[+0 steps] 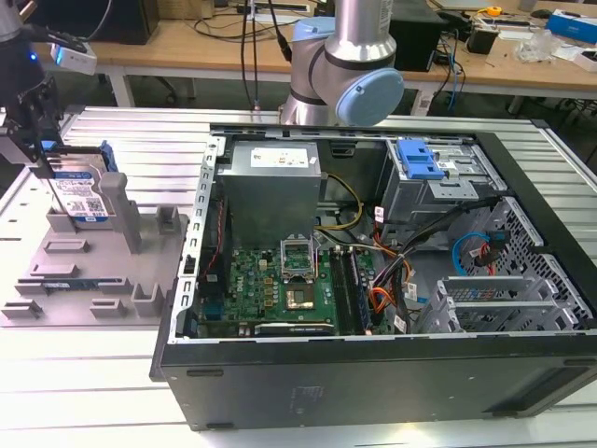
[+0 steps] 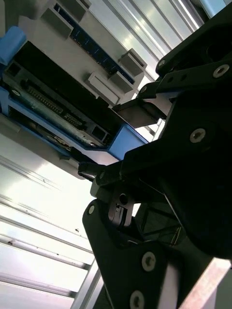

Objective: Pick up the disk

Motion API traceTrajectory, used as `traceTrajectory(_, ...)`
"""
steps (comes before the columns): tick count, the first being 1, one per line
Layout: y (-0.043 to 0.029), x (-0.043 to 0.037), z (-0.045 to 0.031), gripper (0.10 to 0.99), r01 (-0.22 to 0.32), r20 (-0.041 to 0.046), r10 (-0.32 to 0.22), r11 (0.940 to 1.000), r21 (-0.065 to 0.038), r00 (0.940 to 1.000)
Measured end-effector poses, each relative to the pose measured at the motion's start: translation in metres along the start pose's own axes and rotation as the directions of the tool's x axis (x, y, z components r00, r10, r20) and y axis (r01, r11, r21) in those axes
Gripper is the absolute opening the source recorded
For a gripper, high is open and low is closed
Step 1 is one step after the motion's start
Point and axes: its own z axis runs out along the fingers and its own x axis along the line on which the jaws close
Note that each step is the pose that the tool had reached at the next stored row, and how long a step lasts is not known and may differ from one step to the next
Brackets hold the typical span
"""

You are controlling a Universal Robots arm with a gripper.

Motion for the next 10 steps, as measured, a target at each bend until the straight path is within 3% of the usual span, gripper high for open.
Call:
traceTrajectory(1, 0.0000, 0.0000, 0.0001, 0.557, 0.000, 0.0001, 0.000, 1.0000, 0.000, 1.0000)
traceTrajectory(2, 0.0000, 0.0000, 0.0002, 0.478, 0.000, 0.0001, 0.000, 1.0000, 0.000, 1.0000)
traceTrajectory(3, 0.0000, 0.0000, 0.0002, 0.478, 0.000, 0.0001, 0.000, 1.0000, 0.000, 1.0000)
traceTrajectory(4, 0.0000, 0.0000, 0.0002, 0.408, 0.000, 0.0001, 0.000, 1.0000, 0.000, 1.0000)
traceTrajectory(10, 0.0000, 0.0000, 0.0003, 0.408, 0.000, 0.0001, 0.000, 1.0000, 0.000, 1.0000)
